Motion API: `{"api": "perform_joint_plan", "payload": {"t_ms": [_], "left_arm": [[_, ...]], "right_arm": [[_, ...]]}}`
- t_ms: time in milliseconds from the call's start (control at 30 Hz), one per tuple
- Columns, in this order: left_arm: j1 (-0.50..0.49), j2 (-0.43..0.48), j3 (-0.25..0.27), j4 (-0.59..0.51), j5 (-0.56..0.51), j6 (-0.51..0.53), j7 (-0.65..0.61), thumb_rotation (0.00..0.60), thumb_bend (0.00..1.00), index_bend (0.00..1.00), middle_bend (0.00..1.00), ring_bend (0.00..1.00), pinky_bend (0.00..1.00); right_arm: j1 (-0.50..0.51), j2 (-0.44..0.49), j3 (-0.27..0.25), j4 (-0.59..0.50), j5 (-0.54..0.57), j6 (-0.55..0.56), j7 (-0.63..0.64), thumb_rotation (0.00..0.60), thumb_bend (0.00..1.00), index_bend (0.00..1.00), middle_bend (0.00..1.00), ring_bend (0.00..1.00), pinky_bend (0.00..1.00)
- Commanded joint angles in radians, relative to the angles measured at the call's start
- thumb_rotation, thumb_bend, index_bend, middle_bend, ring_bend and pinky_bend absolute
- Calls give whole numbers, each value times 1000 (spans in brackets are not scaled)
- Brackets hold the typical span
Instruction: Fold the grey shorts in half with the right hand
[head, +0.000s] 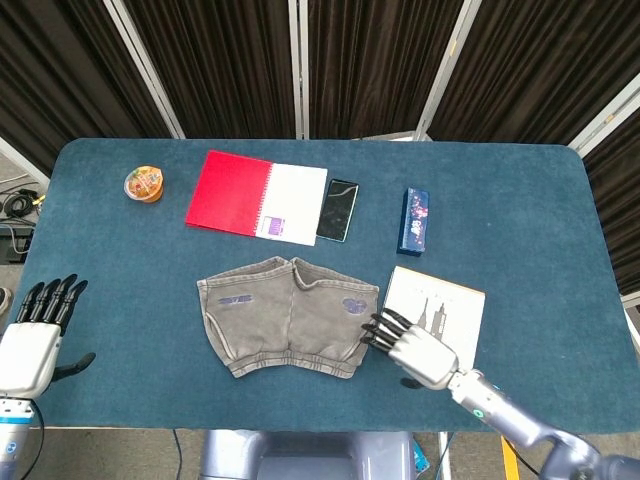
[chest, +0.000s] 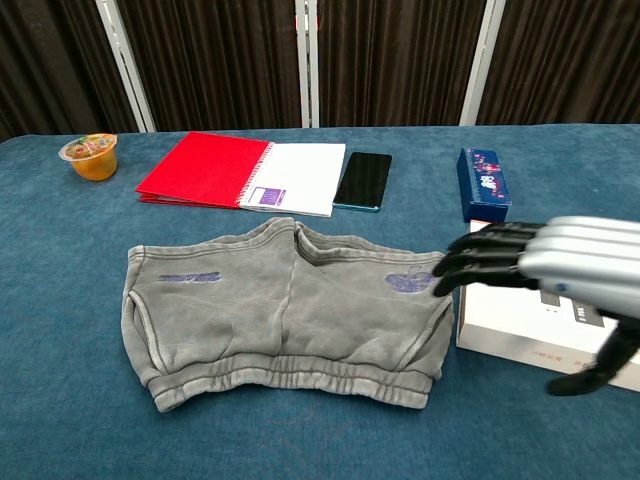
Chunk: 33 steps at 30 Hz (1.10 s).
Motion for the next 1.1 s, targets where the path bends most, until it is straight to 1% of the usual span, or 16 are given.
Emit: {"api": "perform_joint_plan", "payload": {"t_ms": [33,333,433,667,733,867,900,933,1000,1100], "left_arm": [[-4,-1,-5,5,-13,-8,-3,600,0,0,0,0,0],[-9,6,-6,6,-21,-18,-26,600,0,0,0,0,0],[-9,9,-5,5,-21,-17,-31,600,0,0,0,0,0],[-9,14,-4,5,-21,-17,-45,600,0,0,0,0,0],[-10,15,-3,5,-20,-17,-47,600,0,0,0,0,0],[-10,18,-2,6,-19,-17,-50,600,0,0,0,0,0],[-10,18,-2,6,-20,-18,-50,600,0,0,0,0,0],[-11,18,-2,6,-21,-18,-50,600,0,0,0,0,0],[-12,18,-3,6,-24,-21,-51,600,0,0,0,0,0],[-13,18,-2,6,-25,-23,-50,600,0,0,0,0,0]], "right_arm": [[49,-66,2,49,-21,-36,15,600,0,207,122,16,119],[98,-189,11,139,-3,-69,-86,600,0,218,139,37,129],[111,-216,8,180,-15,-64,-135,600,0,222,145,43,136],[128,-257,0,251,-26,-42,-189,600,5,236,148,44,136],[131,-268,-4,265,-23,-33,-185,600,42,245,152,44,136],[139,-296,-11,309,-12,-19,-168,600,268,286,176,73,151],[142,-301,-13,318,-12,-14,-164,600,315,309,200,101,165],[144,-307,-14,329,-13,-6,-160,600,339,329,222,126,179],[148,-322,-18,353,-15,18,-140,600,399,409,304,210,225],[152,-340,-25,380,-28,76,-90,600,448,495,394,294,272]]}}
